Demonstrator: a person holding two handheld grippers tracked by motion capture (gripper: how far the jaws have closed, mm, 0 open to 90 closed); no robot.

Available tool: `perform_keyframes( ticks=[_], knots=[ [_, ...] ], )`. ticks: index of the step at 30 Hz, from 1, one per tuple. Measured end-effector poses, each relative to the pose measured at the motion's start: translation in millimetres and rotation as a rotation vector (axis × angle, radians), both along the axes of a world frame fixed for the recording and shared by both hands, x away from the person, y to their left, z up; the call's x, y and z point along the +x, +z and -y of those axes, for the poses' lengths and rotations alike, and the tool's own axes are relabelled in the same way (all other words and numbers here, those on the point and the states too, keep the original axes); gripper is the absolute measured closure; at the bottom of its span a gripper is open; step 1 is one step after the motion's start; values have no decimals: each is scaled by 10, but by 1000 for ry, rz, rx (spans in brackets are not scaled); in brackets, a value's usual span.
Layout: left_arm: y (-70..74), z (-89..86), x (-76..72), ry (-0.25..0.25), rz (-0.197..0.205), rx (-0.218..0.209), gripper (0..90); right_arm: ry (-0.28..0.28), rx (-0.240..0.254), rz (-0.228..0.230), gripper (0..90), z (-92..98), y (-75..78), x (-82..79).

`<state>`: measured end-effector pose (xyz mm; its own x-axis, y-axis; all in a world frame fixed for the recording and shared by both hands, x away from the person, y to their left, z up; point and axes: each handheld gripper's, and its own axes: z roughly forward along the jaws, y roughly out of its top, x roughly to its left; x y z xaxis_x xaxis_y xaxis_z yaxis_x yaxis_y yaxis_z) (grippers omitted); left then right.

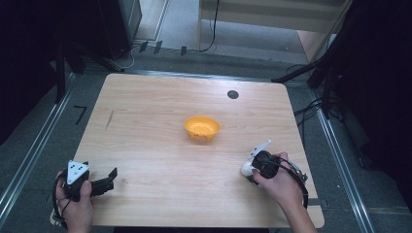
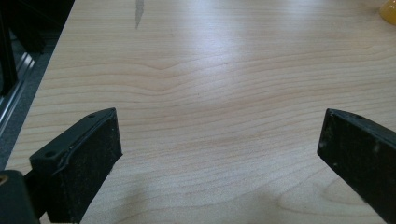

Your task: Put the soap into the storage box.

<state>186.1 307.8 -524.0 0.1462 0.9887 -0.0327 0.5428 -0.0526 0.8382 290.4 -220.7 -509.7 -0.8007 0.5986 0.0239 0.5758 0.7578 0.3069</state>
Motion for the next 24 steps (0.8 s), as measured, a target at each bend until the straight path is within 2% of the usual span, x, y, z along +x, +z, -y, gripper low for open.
perform_keyframes(
  ticks=[4, 8, 11, 16, 24],
  knots=[
    [-1, 3, 1, 0, 0, 3, 0, 6, -1, 3, 501, 2, 1, -5],
    [1, 2, 2, 1, -3, 5, 0, 29, -26, 23, 502, -10, 12, -6],
    [1, 4, 3, 0, -4, 7, 0, 40, -26, 19, 503, -19, 28, -5],
    [0, 2, 1, 0, 0, 3, 0, 63, -1, 36, 505, -17, 126, 20],
    [0, 0, -1, 1, 1, -2, 0, 95, -11, 43, 508, -66, 222, 63]
  ],
)
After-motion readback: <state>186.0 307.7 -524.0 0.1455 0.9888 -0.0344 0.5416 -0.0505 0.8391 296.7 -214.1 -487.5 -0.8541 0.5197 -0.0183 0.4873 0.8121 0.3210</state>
